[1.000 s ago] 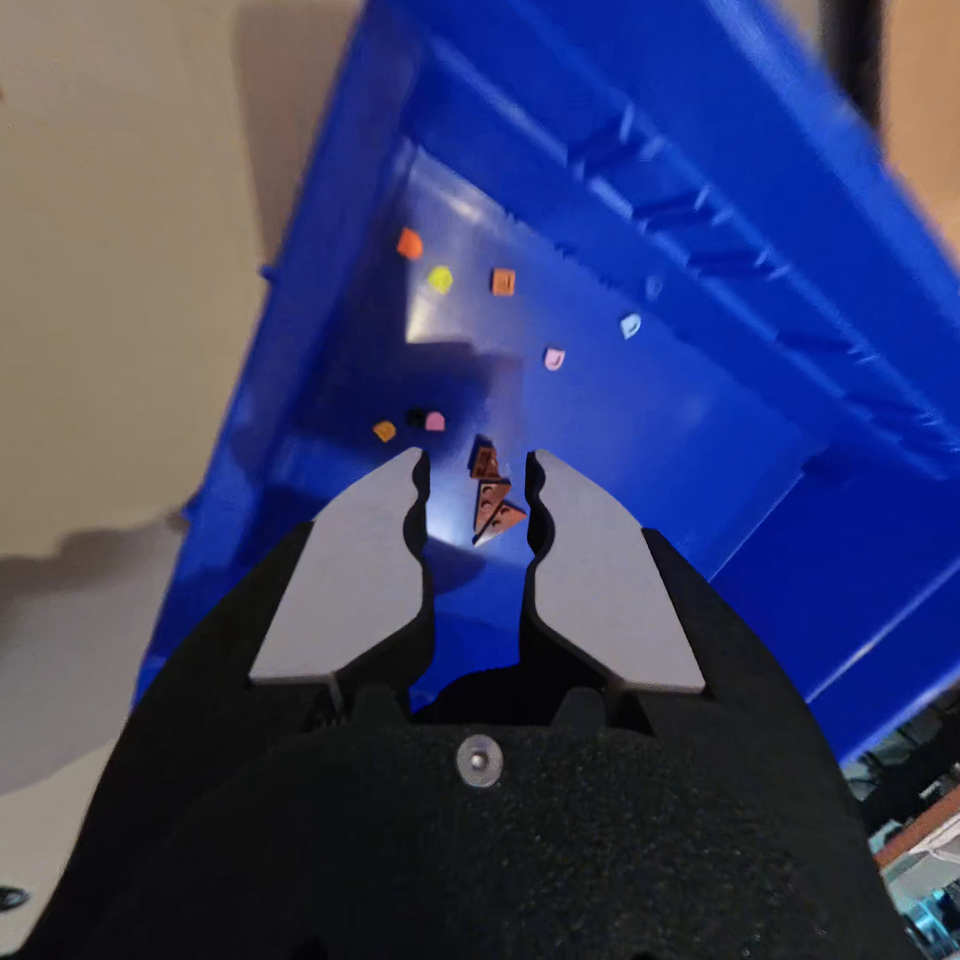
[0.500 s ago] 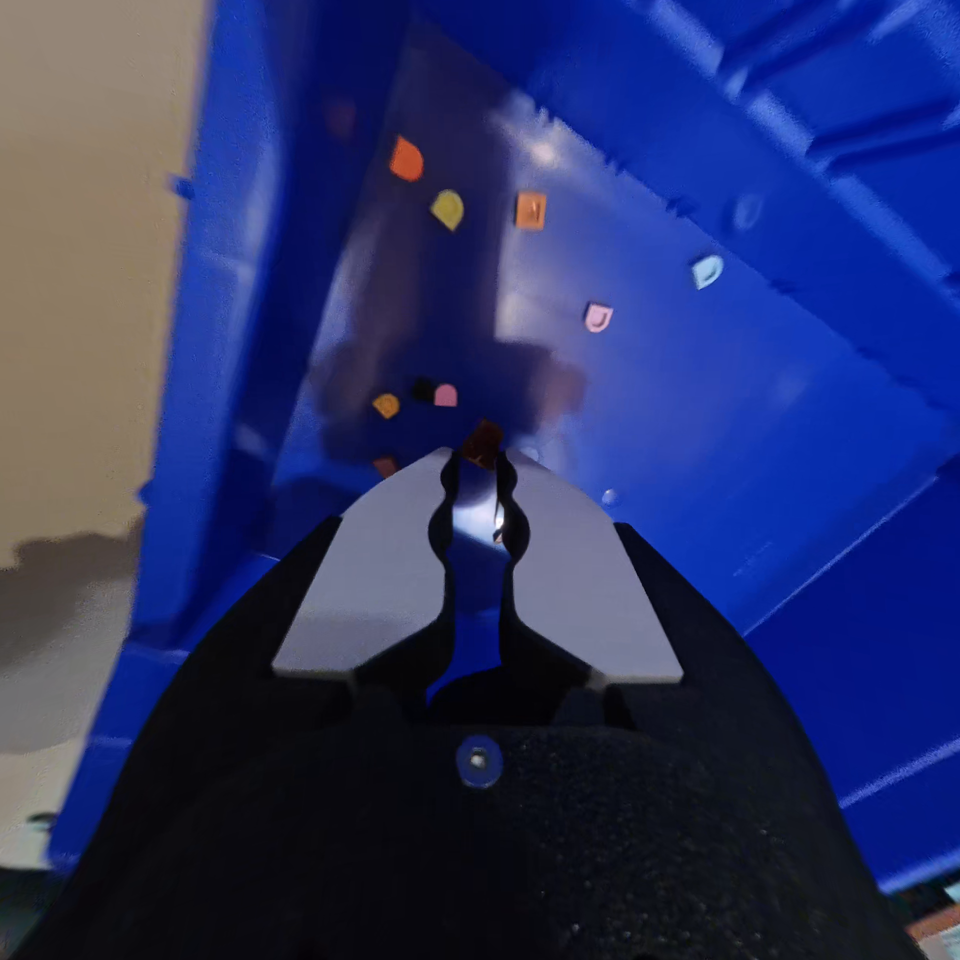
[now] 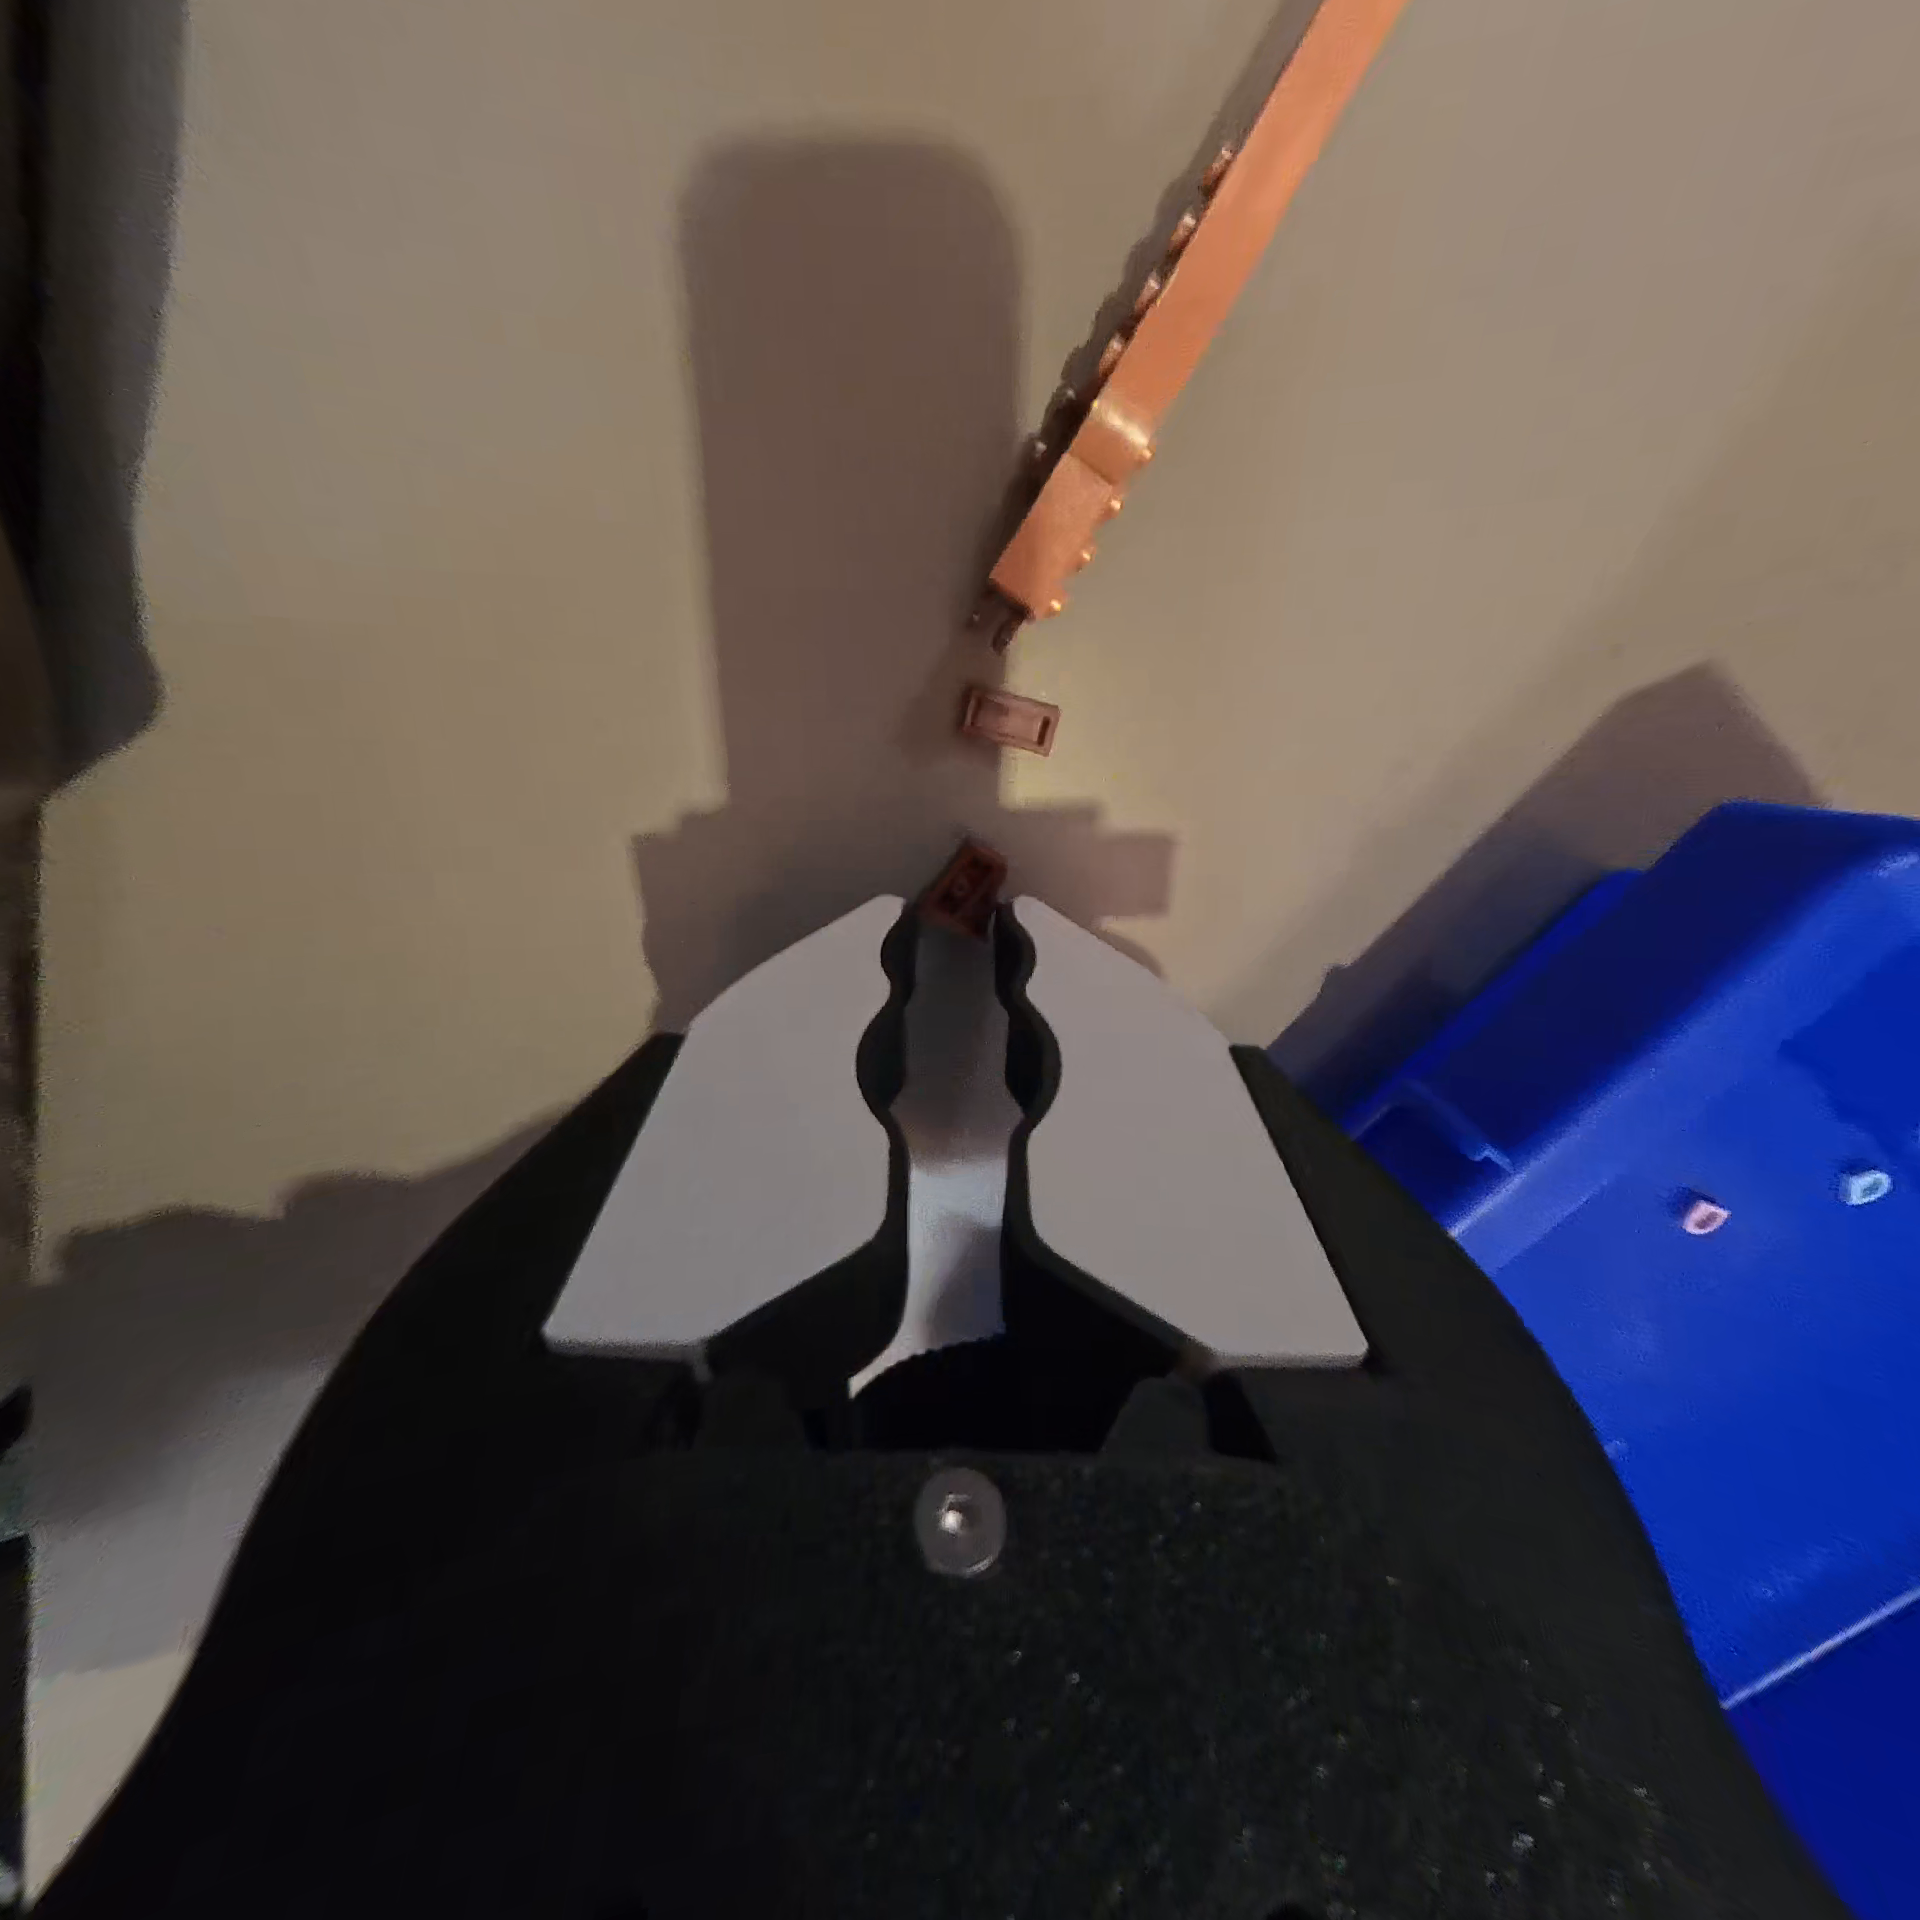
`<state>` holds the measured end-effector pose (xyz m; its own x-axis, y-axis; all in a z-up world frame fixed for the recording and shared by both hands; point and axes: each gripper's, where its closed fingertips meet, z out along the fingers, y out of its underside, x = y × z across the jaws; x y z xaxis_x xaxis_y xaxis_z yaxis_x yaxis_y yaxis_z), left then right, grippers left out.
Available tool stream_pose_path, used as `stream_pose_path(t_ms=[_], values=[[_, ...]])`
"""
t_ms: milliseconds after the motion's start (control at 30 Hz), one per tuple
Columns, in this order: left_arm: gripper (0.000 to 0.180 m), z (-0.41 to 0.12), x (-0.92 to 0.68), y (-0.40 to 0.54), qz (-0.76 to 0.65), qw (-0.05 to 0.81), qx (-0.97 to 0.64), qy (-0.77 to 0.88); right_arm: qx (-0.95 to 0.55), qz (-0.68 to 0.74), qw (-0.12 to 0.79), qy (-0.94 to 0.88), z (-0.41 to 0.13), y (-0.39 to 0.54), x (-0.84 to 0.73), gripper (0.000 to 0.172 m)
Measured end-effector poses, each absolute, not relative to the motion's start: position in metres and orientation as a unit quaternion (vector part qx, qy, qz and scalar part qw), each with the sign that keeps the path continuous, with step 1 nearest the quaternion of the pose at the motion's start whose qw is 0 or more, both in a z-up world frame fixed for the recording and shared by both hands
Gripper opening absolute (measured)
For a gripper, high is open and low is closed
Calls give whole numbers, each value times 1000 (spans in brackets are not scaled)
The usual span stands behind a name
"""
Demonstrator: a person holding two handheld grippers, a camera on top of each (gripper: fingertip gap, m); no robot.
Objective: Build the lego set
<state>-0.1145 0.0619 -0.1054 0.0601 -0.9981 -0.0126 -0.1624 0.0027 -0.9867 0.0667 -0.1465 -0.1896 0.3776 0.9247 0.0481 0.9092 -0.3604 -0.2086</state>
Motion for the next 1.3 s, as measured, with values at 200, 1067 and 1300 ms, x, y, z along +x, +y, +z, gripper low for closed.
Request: stream_pose_path(t_ms=[200,1067,1300], values=[[29,-104,-115,62,-441,478,-552,522,-829,12,145,-540,-147,-121,92,33],[29,-102,-117,63,-445,484,-550,516,-883,-37,111,-454,-136,-81,182,12],[28,-107,-114,63,-436,472,-557,526,-826,17,152,-542,-142,-126,61,12]])
